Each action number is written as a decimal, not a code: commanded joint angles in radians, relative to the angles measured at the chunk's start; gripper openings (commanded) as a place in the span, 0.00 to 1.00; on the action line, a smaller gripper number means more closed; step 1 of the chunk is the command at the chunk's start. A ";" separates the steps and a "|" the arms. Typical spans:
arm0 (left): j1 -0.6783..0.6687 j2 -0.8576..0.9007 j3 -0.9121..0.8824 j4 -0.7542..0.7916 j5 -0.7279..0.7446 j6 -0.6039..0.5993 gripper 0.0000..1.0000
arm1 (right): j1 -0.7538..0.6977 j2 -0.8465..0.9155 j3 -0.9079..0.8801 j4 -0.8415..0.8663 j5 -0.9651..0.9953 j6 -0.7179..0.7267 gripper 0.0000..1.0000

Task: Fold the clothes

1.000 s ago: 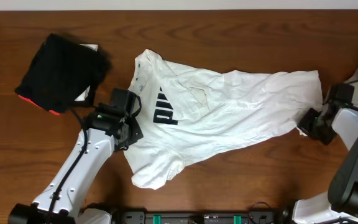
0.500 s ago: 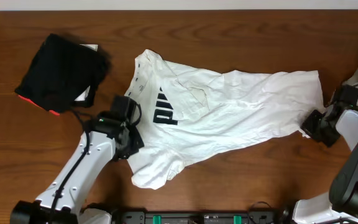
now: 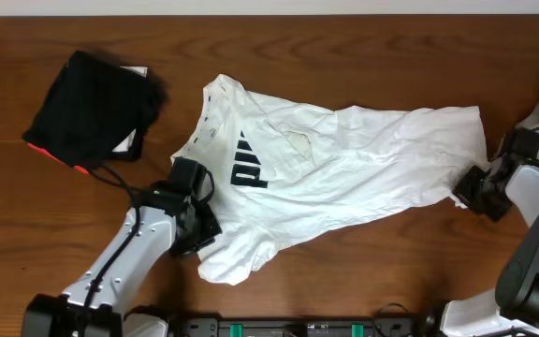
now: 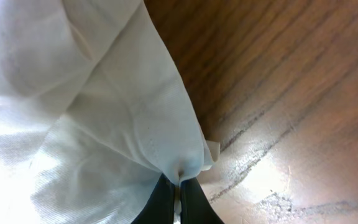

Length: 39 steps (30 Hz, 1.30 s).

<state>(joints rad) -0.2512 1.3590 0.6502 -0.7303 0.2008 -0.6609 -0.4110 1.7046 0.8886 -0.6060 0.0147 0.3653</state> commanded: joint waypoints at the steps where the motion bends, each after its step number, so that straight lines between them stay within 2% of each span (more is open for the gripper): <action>1: 0.004 0.007 -0.048 0.042 0.003 -0.018 0.13 | -0.011 0.008 -0.027 -0.023 0.037 -0.004 0.01; 10: 0.004 0.080 -0.112 0.141 -0.006 -0.033 0.12 | -0.039 0.008 -0.027 -0.113 0.178 -0.002 0.02; 18: 0.051 0.150 -0.102 0.144 0.001 -0.031 0.12 | -0.086 0.008 -0.027 -0.164 0.470 0.155 0.01; 23: 0.146 0.150 -0.102 0.141 0.000 0.045 0.08 | -0.184 0.008 -0.027 -0.158 0.465 0.193 0.01; 30: 0.274 0.150 -0.101 0.142 -0.003 0.133 0.09 | -0.262 0.008 -0.027 -0.143 0.388 0.199 0.02; 36: 0.283 0.150 -0.062 0.111 -0.003 0.203 0.08 | -0.261 0.008 -0.019 -0.140 0.372 0.195 0.24; 39: 0.283 0.148 -0.012 0.061 -0.003 0.205 0.08 | -0.261 0.008 0.008 -0.164 0.334 0.182 0.50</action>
<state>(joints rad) 0.0139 1.4723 0.6281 -0.6365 0.3485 -0.4953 -0.6579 1.7016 0.8700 -0.7620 0.3809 0.5522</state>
